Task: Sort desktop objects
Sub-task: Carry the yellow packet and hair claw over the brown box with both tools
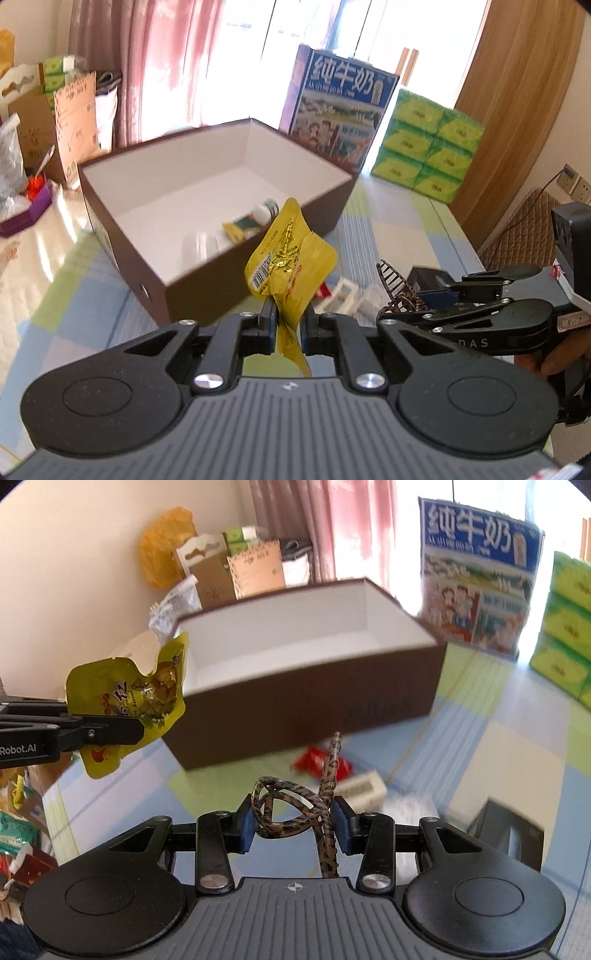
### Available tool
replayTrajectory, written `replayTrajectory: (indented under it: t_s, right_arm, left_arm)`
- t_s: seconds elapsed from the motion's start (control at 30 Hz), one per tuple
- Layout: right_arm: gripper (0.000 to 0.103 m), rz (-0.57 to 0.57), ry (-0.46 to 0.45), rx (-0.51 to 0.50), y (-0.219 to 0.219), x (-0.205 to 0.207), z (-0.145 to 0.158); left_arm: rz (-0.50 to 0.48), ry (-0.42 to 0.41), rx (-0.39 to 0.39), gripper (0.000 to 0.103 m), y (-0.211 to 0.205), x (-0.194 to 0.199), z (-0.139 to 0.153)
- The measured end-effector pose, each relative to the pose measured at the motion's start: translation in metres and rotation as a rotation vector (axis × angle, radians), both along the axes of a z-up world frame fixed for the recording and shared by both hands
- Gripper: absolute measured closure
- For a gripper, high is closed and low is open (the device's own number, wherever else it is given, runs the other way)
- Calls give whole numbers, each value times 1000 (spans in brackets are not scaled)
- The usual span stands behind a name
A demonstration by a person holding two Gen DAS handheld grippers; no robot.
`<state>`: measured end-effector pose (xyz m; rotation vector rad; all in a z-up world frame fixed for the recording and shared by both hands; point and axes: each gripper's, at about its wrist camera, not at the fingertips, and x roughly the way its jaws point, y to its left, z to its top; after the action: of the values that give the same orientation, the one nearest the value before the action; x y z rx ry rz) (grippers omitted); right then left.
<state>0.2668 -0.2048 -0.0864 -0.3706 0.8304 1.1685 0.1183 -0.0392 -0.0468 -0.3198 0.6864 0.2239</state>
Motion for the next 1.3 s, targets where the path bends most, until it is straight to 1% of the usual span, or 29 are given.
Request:
replayTrajectory:
  t_s: [0.3, 0.4, 0.57, 0.77, 0.9, 1.0, 1.1, 1.3]
  right_arm:
    - [64, 53, -44, 98, 49, 11, 40]
    - [64, 75, -57, 121, 69, 15, 47]
    - [64, 96, -62, 146, 109, 25, 56]
    - [64, 103, -71, 159, 159, 41, 63]
    - [64, 112, -82, 139, 190, 50, 57]
    - [64, 122, -85, 114, 209, 55, 46]
    - [64, 124, -87, 72, 227, 60, 30]
    - [64, 118, -58, -17, 254, 73, -7]
  left_arm:
    - [39, -74, 36, 94, 35, 15, 29]
    - [50, -91, 42, 94, 50, 19, 38]
    - [66, -93, 62, 94, 73, 29, 43]
    - [97, -83, 50, 94, 108, 49, 41]
    - [106, -62, 53, 94, 129, 66, 35]
    - [114, -43, 42, 94, 145, 79, 27]
    - [121, -15, 23, 94, 160, 91, 14]
    - [113, 76, 1, 94, 182, 115, -20]
